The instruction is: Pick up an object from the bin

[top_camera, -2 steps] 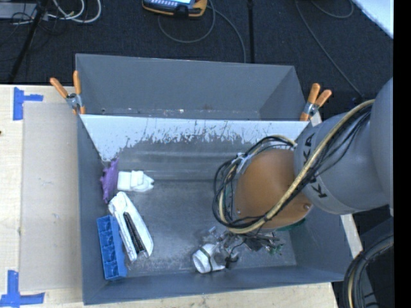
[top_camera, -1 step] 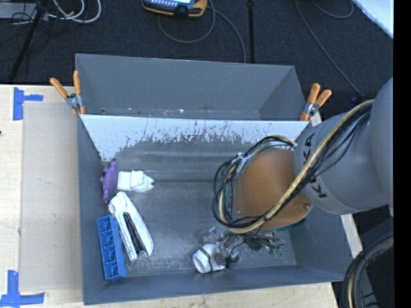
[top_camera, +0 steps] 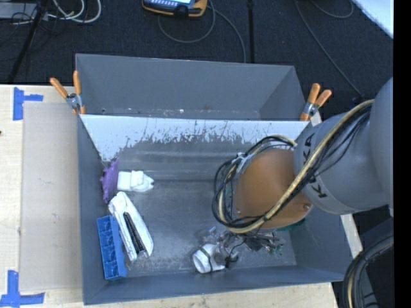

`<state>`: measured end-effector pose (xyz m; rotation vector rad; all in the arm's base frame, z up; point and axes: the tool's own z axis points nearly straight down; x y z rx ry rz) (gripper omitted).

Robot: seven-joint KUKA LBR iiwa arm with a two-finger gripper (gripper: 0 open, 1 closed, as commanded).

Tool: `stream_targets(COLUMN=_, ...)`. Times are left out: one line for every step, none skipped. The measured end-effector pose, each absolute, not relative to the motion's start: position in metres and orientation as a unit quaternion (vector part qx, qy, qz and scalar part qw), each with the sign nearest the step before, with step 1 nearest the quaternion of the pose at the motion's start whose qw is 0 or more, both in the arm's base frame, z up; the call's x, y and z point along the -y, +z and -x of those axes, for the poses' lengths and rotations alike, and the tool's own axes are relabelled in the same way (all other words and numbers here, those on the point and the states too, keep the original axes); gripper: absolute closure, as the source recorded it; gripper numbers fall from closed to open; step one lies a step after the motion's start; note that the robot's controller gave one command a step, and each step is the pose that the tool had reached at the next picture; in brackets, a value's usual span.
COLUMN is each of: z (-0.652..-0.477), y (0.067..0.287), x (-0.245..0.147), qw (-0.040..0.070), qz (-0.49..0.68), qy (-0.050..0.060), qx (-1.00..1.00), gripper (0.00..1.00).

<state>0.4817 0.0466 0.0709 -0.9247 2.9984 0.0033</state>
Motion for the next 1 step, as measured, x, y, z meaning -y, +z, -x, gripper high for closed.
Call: stream_targets(z=-0.4817, y=0.0709, x=-0.0466, qw=0.002, qz=0.294, qy=0.001, qx=-0.956, gripper=1.00)
